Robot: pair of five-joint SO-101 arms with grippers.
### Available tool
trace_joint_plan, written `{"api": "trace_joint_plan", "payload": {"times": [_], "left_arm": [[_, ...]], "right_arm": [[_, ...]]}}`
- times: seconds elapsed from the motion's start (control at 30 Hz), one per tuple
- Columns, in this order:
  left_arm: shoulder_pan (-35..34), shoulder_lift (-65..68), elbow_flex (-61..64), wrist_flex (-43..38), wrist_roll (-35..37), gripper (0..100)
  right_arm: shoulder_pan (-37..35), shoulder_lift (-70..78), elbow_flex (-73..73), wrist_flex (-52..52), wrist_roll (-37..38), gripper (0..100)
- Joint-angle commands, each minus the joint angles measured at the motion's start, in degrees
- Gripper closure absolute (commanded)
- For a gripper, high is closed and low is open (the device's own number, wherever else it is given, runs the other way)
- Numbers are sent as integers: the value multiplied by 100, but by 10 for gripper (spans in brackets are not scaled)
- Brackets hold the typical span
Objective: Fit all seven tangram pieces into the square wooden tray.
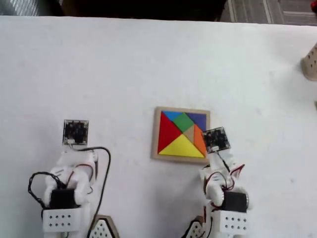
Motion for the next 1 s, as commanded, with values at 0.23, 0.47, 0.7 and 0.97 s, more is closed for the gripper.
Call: {"api": "trace_joint_plan", "payload": {"times": [0.23,0.47,0.7,0.97], "left_arm": [[-48,-690,-62,1503,-26,976],[-48,-690,-62,1503,-26,976],[-48,-690,-62,1503,-26,976],[-48,-690,-62,1503,-26,976]], "right_arm": [[1270,-251,62,295,35,981],[1262,-251,62,295,35,981],[1262,-251,62,295,35,981],[1262,-251,70,295,35,981]]}}
